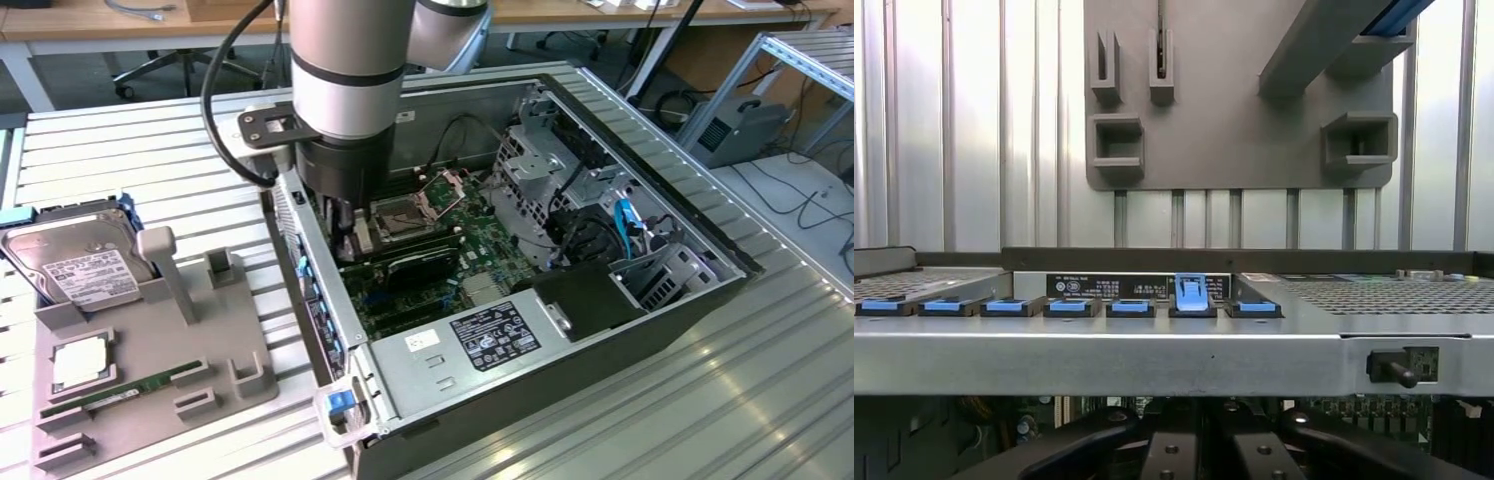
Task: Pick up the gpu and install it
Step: 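Press down on the gpu until it lock into place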
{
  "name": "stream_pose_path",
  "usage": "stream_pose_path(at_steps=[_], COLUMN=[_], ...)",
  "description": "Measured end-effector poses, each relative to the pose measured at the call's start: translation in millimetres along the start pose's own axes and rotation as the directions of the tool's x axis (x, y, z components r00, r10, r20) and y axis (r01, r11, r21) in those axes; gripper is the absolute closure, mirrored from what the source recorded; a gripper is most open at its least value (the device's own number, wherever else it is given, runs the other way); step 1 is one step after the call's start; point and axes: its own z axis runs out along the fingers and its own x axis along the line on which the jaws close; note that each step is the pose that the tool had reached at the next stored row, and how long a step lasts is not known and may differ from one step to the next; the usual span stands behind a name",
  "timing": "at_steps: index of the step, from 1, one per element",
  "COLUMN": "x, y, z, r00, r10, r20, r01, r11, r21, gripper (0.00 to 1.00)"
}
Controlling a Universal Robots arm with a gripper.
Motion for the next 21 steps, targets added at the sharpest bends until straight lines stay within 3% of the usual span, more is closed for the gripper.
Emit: stream_pose_path(at_steps=[12,21], x=[0.0,0.1], y=[0.3,-11.1], z=[0.7,0.4], r00=[1.0000,1.0000], r10=[0.000,0.000], r20=[0.0001,0.0000], r01=[0.000,0.000], r11=[1.0000,1.0000], r21=[0.0000,-0.0017], gripper=[0.89,0.89])
